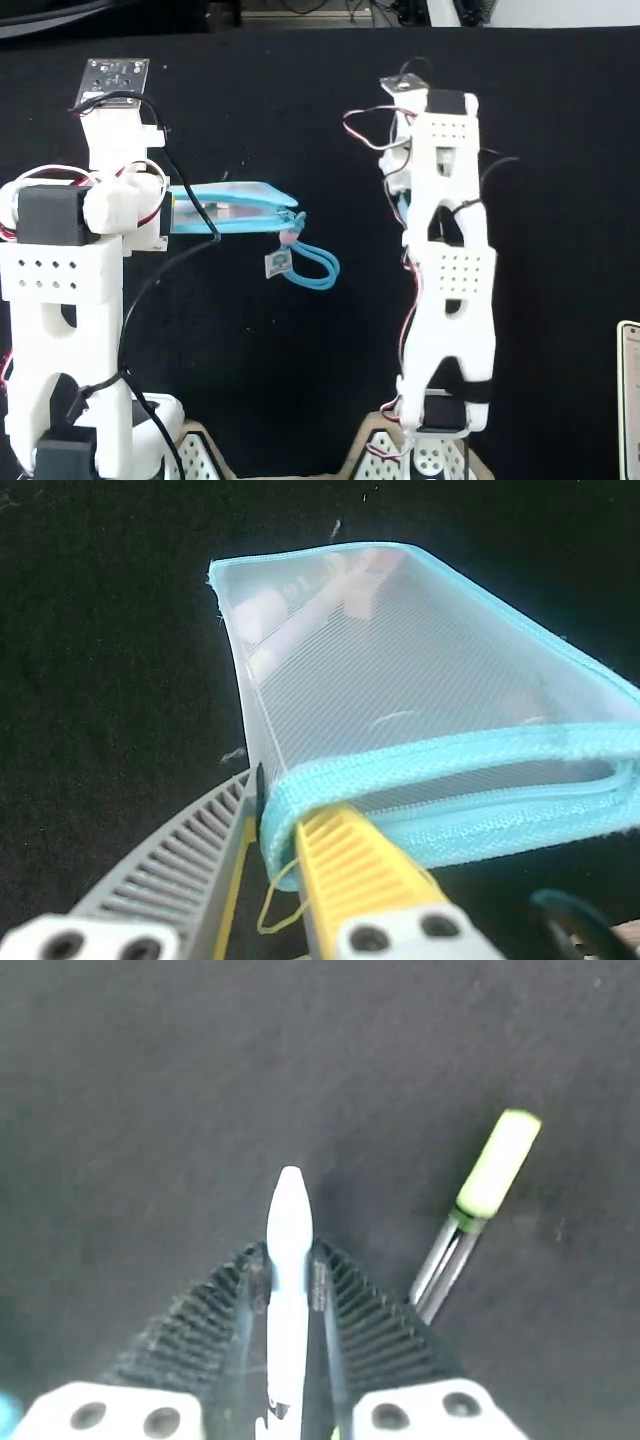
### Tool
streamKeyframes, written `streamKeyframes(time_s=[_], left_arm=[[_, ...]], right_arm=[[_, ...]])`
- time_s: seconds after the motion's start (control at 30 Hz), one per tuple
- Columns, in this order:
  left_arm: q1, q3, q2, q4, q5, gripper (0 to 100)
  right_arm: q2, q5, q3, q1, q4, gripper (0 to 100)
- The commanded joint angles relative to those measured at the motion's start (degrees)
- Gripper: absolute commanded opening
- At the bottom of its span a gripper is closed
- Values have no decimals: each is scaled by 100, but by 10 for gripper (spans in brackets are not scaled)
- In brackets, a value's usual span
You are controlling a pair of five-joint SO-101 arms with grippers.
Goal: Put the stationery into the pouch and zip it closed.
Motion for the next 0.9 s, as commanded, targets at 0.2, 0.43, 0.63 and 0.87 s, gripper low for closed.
streamKeyframes(time_s=[0.2,0.43,0.63,0.87], left_arm=[[48,-92,-79,26,-53,30],[48,-75,-79,26,-53,30],[48,-75,-79,26,-53,30],[48,-75,-79,26,-53,30]], right_arm=[[-4488,202,3354,-695,44,11],[-7064,149,4716,-1257,-308,11],[-9314,-264,5851,-2075,-1064,11],[-11530,-932,7705,-2840,-2963,11]])
